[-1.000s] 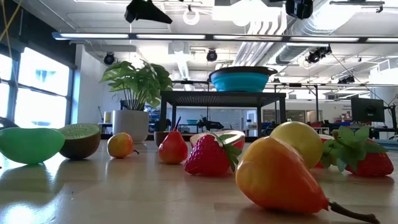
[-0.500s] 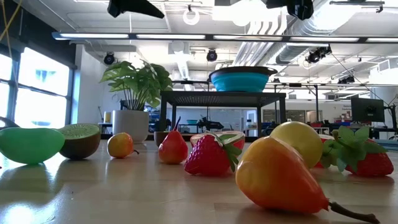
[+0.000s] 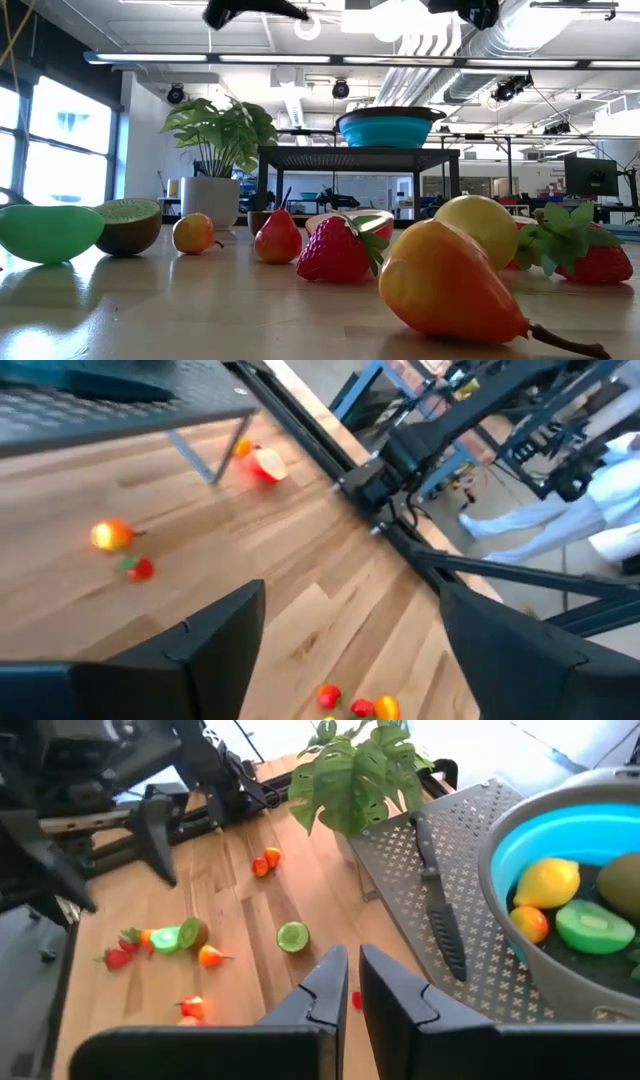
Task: Pick & Place Fruit
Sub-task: Put the brown kiwi in the blue bowl on the shelf
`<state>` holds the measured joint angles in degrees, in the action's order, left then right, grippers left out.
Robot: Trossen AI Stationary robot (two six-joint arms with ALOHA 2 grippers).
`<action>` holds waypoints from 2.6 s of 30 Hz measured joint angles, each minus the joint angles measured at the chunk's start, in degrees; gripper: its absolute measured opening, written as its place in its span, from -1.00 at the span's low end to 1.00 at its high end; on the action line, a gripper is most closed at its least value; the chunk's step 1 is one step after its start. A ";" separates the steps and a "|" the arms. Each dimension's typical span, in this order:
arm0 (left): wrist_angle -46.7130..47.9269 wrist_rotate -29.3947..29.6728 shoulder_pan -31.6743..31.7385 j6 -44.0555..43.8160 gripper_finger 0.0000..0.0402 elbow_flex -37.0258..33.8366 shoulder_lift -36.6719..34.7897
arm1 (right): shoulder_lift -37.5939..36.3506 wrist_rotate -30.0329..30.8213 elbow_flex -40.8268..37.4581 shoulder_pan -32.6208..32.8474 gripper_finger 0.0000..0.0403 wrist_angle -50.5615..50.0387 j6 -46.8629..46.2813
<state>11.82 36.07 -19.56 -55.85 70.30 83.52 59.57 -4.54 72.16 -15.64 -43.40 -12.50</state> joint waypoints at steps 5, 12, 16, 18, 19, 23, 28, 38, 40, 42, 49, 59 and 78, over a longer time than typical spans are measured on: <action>1.79 0.07 0.06 -0.10 0.26 5.65 6.44 | 0.01 -0.03 0.00 -0.23 -0.89 -0.11 2.51; 23.11 0.23 0.01 -9.90 0.12 11.68 8.11 | 0.66 0.57 0.02 -0.26 -0.89 0.30 3.37; 34.38 0.00 0.06 -17.74 0.09 11.70 8.16 | 1.36 1.15 0.02 -0.26 -0.89 0.23 3.30; 39.15 -0.95 0.08 -20.53 0.09 11.70 8.16 | 1.94 1.18 0.02 -0.26 -0.89 0.25 3.23; 41.09 -1.29 0.08 -21.79 0.09 11.68 8.23 | 2.25 1.16 0.02 -0.26 -0.89 0.18 3.18; 46.14 -1.35 0.08 -25.34 0.09 11.44 9.29 | 3.40 1.16 0.02 -0.22 -0.89 0.24 3.13; 48.41 -1.21 0.90 -26.11 0.09 11.39 11.00 | 5.13 1.21 0.02 -0.22 -0.89 0.27 3.13; 47.58 -3.28 3.08 -24.62 0.09 11.46 12.00 | 5.44 1.64 0.02 -0.26 -0.89 0.27 3.44; 47.56 -3.28 3.22 -24.06 0.09 11.46 12.00 | 5.38 1.64 0.02 -0.26 -0.89 0.27 3.50; 47.52 -3.27 3.31 -24.51 0.09 11.46 12.00 | 5.38 1.64 0.02 -0.26 -0.89 0.25 3.50; 47.94 -10.66 6.78 -26.83 0.09 11.52 13.38 | 5.38 1.64 0.02 -0.26 -0.89 0.29 3.52; 47.81 -18.63 10.74 -26.48 0.09 11.48 17.16 | 5.35 1.64 0.02 -0.26 -0.89 -0.19 3.55; 47.98 -20.98 10.57 -25.49 0.09 11.46 18.91 | 5.35 1.64 0.02 -0.26 -0.89 -0.72 3.76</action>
<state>59.79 15.09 -8.99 -81.33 81.76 102.43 64.93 -2.90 72.18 -15.90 -44.12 -8.73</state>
